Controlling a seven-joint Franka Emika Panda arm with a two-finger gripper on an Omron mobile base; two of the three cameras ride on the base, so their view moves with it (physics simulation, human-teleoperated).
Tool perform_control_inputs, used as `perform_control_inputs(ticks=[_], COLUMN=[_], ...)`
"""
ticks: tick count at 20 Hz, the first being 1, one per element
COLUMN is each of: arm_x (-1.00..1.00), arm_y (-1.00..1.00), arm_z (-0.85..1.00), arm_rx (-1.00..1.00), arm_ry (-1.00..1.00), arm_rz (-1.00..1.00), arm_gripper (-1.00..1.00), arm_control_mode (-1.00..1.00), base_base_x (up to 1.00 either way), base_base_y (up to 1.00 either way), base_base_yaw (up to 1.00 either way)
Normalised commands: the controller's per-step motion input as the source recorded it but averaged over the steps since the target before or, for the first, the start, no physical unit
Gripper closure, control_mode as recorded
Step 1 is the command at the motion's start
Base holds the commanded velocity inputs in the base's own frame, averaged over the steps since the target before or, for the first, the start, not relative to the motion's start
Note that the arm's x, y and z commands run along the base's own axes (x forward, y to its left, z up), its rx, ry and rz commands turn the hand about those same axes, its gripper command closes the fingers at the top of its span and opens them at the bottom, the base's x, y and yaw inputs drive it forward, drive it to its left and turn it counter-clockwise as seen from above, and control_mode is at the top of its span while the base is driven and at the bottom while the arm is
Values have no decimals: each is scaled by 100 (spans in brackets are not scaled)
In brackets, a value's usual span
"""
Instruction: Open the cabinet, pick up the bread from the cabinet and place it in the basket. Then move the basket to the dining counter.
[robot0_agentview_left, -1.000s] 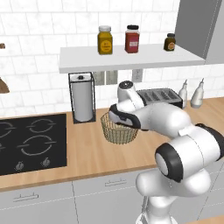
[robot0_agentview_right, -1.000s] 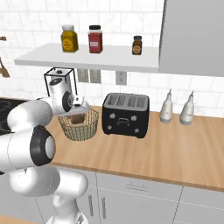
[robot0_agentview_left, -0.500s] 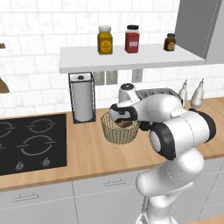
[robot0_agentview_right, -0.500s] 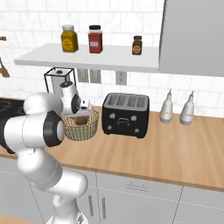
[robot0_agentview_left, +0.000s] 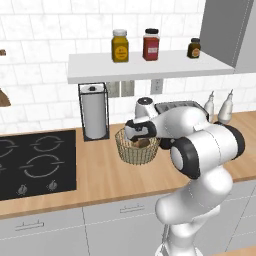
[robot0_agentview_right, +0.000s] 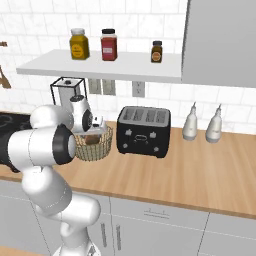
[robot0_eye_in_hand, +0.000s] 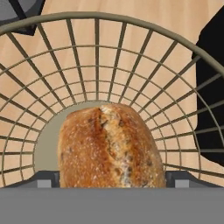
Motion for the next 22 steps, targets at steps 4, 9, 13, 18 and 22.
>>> perform_control_inputs(ticks=[4,9,13,18,22], arm_x=[0,0,-4,-73,-80], arm_y=[1,0,0,0,3], arm_z=[0,15,13,7,36], arm_rx=[0,0,0,-1,-10], arm_ry=[0,0,0,-10,-18], arm_rz=[0,0,0,0,5], arm_gripper=[-100,-100,-100,-100,-100], arm_control_mode=[-100,-100,-100,-100,-100], base_base_x=[0,0,0,0,0], base_base_y=[0,0,0,0,0], base_base_yaw=[0,0,0,0,0])
